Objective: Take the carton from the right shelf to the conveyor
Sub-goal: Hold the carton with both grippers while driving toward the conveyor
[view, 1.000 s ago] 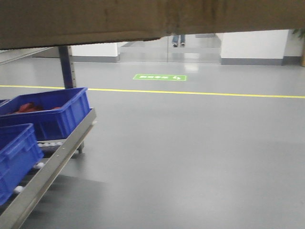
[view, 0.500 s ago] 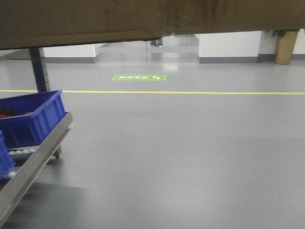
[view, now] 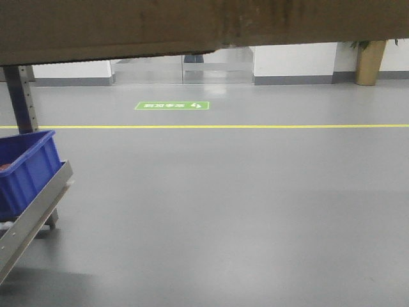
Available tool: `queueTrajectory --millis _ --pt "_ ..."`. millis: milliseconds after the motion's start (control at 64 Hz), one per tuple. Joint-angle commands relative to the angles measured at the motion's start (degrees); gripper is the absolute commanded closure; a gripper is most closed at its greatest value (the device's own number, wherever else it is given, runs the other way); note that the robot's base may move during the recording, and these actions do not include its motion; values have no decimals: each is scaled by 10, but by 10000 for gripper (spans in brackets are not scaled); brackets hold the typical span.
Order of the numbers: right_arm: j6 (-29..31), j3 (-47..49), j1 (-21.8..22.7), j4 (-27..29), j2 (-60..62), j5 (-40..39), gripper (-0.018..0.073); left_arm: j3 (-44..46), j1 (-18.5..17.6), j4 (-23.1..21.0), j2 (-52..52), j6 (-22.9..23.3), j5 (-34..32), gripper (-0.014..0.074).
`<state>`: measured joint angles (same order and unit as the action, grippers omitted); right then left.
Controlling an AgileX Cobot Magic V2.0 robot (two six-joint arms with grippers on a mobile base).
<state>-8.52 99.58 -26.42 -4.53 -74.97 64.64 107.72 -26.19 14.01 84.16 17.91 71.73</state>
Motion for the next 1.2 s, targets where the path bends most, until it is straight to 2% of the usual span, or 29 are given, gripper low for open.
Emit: queueTrajectory --millis 0,1188 --pt "9 2 1 3 7 -35 626 2 -6 -12 -10 -6 -18 614" --pt "9 2 1 3 7 -37 626 2 -6 -1 -10 -6 -18 614"
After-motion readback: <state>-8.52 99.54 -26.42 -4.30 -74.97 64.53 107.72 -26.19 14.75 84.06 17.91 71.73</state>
